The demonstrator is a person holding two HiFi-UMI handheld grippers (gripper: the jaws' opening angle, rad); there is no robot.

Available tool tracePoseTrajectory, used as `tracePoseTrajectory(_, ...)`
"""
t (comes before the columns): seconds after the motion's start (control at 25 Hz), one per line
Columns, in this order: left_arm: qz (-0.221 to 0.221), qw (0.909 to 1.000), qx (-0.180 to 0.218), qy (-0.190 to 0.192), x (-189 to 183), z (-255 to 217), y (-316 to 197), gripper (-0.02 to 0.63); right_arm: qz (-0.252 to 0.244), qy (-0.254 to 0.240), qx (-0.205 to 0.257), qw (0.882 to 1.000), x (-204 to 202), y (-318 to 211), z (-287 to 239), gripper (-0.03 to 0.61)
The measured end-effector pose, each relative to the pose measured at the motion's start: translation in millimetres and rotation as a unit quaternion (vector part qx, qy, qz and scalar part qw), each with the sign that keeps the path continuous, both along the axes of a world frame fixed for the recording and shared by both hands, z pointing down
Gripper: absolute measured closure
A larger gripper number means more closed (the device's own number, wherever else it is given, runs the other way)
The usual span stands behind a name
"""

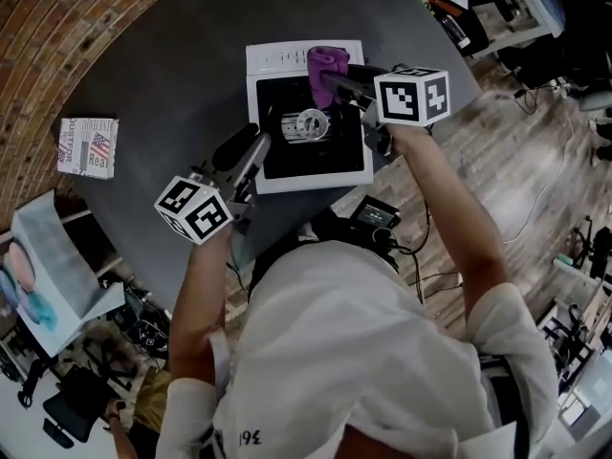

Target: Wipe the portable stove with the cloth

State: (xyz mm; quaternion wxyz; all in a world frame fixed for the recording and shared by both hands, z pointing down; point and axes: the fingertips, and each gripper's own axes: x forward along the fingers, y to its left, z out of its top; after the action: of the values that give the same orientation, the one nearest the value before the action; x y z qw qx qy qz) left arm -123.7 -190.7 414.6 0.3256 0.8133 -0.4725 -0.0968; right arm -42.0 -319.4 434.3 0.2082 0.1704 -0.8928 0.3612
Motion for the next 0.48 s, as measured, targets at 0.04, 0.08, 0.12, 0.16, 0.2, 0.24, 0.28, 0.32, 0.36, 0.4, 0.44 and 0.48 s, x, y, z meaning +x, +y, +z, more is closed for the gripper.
tracePoseTrajectory(0.04,0.001,1.0,0.0,0.001,-1.3,1.9,-2.9,0.499,-0.001,0.004,0.0,1.0,-4.4,-3.1,2.1,0.456)
tracePoseTrajectory(0.08,0.002,1.0,0.0,0.0,-2.5,3.8,-6.0,0.499,-0.001,0.007,-0.002,1.0,-9.0,-6.7,4.4,0.456)
tracePoseTrajectory(0.12,0.004,1.0,-0.001,-0.001,-3.4,6.0,-8.9,0.499,-0.001,0.009,-0.005,1.0,-13.9,-10.2,6.8,0.456)
tracePoseTrajectory(0.16,0.005,1.0,-0.003,-0.001,-4.3,8.4,-11.4,0.499,0.0,0.011,-0.009,1.0,-19.0,-13.4,9.5,0.456)
tracePoseTrajectory(0.2,0.006,1.0,-0.005,0.0,-5.4,10.7,-13.4,0.499,0.0,0.013,-0.014,1.0,-24.5,-16.3,12.5,0.456)
tracePoseTrajectory(0.24,0.006,1.0,-0.007,0.0,-6.6,12.8,-15.1,0.499,0.0,0.015,-0.018,1.0,-30.4,-19.1,15.9,0.456)
tracePoseTrajectory(0.28,0.006,0.9999,-0.008,0.0,-8.0,14.4,-16.9,0.499,-0.001,0.018,-0.022,1.0,-36.4,-22.0,19.3,0.456)
tracePoseTrajectory(0.32,0.006,0.9999,-0.009,0.0,-9.3,15.8,-18.8,0.5,-0.001,0.021,-0.026,0.999,-42.4,-25.1,22.3,0.456)
tracePoseTrajectory(0.36,0.005,0.9999,-0.01,0.0,-10.4,17.2,-21.0,0.5,-0.001,0.022,-0.03,0.999,-48.4,-28.3,24.9,0.456)
tracePoseTrajectory(0.4,0.005,0.9999,-0.012,-0.001,-11.6,18.9,-23.1,0.499,0.0,0.023,-0.034,0.999,-54.5,-31.4,27.2,0.456)
tracePoseTrajectory(0.44,0.004,0.9999,-0.013,-0.001,-12.9,20.6,-25.3,0.499,0.0,0.023,-0.039,0.999,-60.7,-34.2,29.4,0.456)
tracePoseTrajectory(0.48,0.002,0.9999,-0.015,-0.002,-14.3,22.3,-27.3,0.499,0.0,0.023,-0.043,0.999,-67.1,-36.5,31.4,0.456)
